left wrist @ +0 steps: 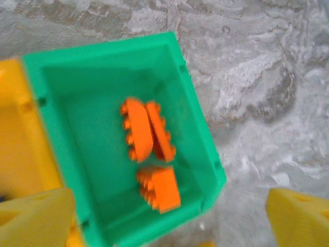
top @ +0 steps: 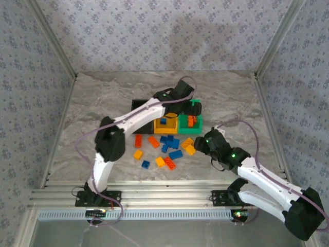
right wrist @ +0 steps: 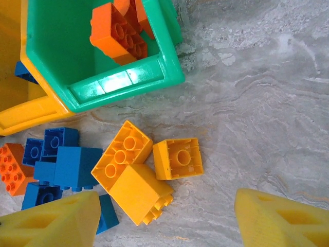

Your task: Sort the legos into containers by color

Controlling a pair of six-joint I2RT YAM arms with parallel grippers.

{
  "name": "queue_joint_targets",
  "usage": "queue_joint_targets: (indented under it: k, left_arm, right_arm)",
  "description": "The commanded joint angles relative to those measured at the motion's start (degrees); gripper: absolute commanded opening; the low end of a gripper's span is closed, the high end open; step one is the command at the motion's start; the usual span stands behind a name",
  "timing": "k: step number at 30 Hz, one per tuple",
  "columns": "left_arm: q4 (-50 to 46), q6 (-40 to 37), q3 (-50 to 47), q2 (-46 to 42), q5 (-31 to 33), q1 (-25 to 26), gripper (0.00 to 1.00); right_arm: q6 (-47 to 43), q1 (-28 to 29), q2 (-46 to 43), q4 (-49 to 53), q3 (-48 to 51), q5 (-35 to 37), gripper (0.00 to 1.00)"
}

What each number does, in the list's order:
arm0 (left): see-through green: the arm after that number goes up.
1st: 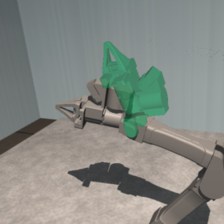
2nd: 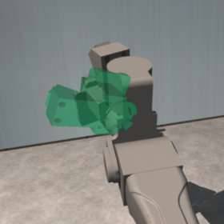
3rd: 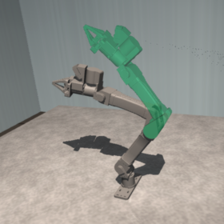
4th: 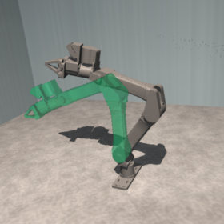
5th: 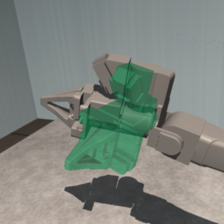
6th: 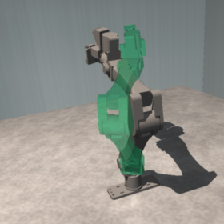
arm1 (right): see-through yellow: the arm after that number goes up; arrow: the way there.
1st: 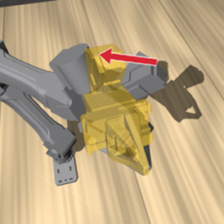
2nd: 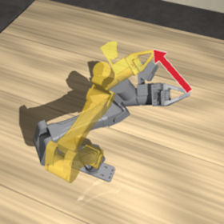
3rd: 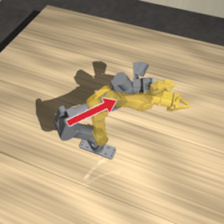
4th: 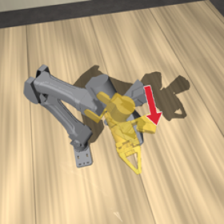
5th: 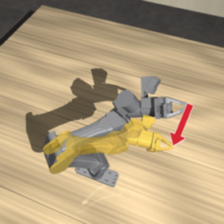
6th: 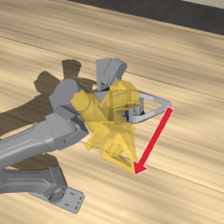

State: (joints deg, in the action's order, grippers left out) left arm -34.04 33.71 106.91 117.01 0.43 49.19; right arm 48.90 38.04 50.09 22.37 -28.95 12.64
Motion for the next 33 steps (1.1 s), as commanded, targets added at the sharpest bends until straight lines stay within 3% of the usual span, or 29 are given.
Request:
queue_joint_targets:
  k: [1, 8, 16, 22, 27, 29, 33]
  left_arm:
    - [9.1, 1.3, -12.5, -14.4, -1.0, 1.1, 0.99]
    - [17.6, 5.5, -43.8, -37.5, 2.3, 2.3, 0.99]
    - [14.0, 9.9, -63.1, -57.5, 8.8, 3.0, 1.00]
    - [10.5, 12.0, -68.9, -65.6, 10.9, 3.0, 0.99]
    - [9.2, 11.6, -69.9, -68.8, 12.3, 3.0, 1.00]
    - [9.2, 11.4, -70.0, -69.1, 12.2, 3.0, 1.00]
    - [9.3, 11.4, -70.6, -69.2, 12.5, 2.9, 0.99]
  right_arm:
    - [0.5, -0.5, 2.2, -1.5, 0.0, -0.2, 0.71]
    - [-0.3, -1.0, 11.6, -5.7, -2.0, -0.6, 0.70]
    - [-0.3, -2.0, 23.7, -6.4, -6.0, 1.5, 0.61]
    - [1.9, -4.1, 27.2, -2.4, -6.3, 3.1, 0.52]
    - [3.7, -5.4, 24.1, 1.8, -5.2, 6.1, 0.47]
    - [2.2, -5.5, 22.2, -0.2, -4.6, 6.3, 0.49]
    - [-1.9, -5.3, 23.5, -2.7, -6.4, 3.2, 0.65]
